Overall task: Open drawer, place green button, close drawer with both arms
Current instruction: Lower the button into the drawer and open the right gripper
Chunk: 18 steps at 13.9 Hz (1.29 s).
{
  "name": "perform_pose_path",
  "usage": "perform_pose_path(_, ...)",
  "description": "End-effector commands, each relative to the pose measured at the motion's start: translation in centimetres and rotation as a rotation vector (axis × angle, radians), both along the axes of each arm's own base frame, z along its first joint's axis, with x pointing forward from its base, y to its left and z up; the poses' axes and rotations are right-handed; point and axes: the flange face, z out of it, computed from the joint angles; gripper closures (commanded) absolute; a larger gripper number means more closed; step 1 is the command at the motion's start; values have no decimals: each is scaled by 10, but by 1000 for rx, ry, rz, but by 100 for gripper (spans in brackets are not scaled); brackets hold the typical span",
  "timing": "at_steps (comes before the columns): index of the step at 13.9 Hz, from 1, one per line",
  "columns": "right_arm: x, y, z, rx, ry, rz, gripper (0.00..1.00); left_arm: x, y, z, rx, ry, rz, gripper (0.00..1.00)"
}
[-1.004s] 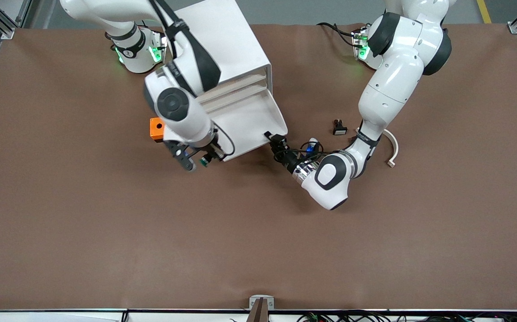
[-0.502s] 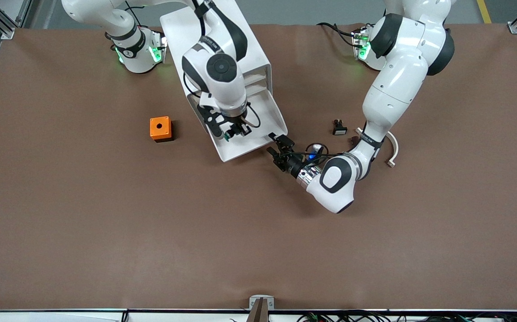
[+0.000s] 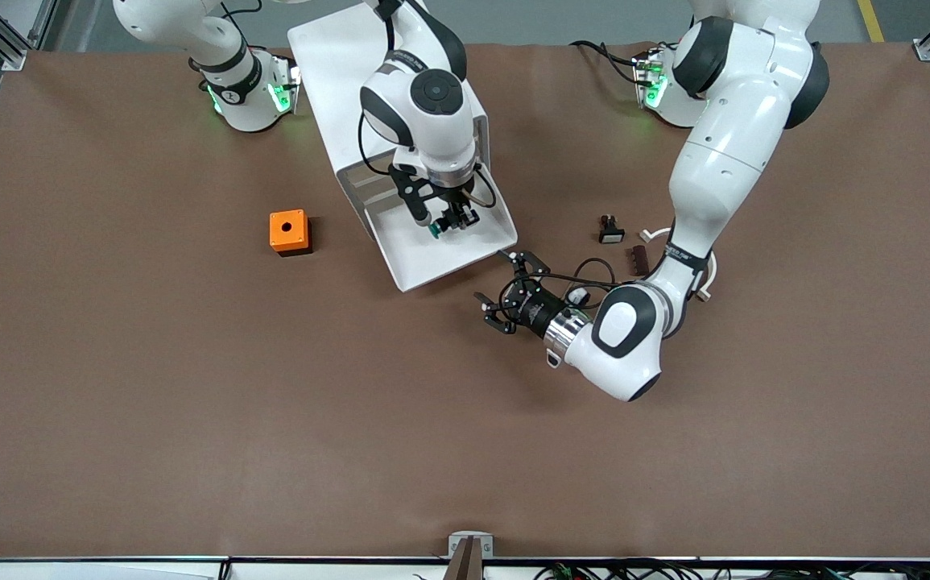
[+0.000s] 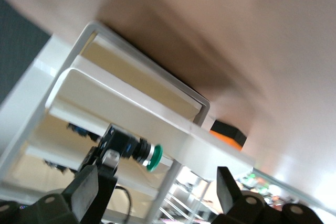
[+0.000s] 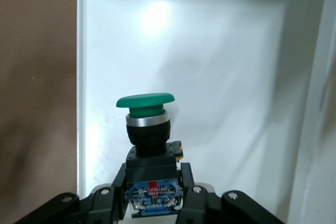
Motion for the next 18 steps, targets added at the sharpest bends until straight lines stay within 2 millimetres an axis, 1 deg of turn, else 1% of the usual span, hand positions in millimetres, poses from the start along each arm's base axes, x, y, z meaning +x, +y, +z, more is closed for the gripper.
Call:
perform_pose_path(1, -3, 20, -15, -12, -15, -32, 100, 7, 3, 48, -60, -279, -141, 1)
perform_pose_path(3, -4, 28, -22, -14, -13, -36, 100, 18, 6, 73, -35, -468, -195, 1)
perform_pose_path(4, -7, 33, -24, -12, -15, -34, 99, 25, 11, 82, -9, -554, -217, 1)
perform_pose_path(5, -6, 38, -25, -9, -16, -43, 98, 33, 15, 98, 19, -644, -239, 1)
perform_pose_path(6, -5, 40, -25, -9, -16, -45, 78, 35, 15, 107, 57, -715, -273, 1)
perform_pose_path(7, -3, 40, -23, -6, -17, -47, 24, 35, 9, 119, 107, -793, -326, 1)
perform_pose_path(8, -4, 41, -23, -8, -23, -35, 0, 34, 4, 122, 156, -854, -375, 1)
perform_pose_path(9, -3, 42, -23, -15, -36, -17, 0, 34, 0, 122, 200, -903, -421, 1)
perform_pose_path(11, 13, 42, -8, -8, -65, 21, 0, 35, -2, 122, 266, -968, -470, 1)
perform_pose_path(12, 27, 36, 1, -16, -65, 72, 0, 33, -8, 124, 293, -999, -501, 1)
perform_pose_path(13, 46, 26, 14, -35, -52, 136, 0, 32, -12, 124, 314, -1027, -525, 1)
perform_pose_path(14, 65, 16, 31, -53, -37, 218, 0, 28, -21, 121, 332, -1054, -555, 1)
perform_pose_path(15, 84, 2, 44, -73, -19, 327, 0, 22, -30, 117, 355, -1070, -571, 1)
perform_pose_path(16, 97, -10, 55, -89, 0, 448, 0, 22, -33, 113, 395, -1087, -582, 1)
perform_pose_path(17, 113, -29, 65, -110, 28, 570, 0, 21, -33, 110, 426, -1096, -599, 1)
perform_pose_path(18, 132, -51, 73, -113, 51, 641, 0, 16, -38, 104, 431, -1094, -613, 1)
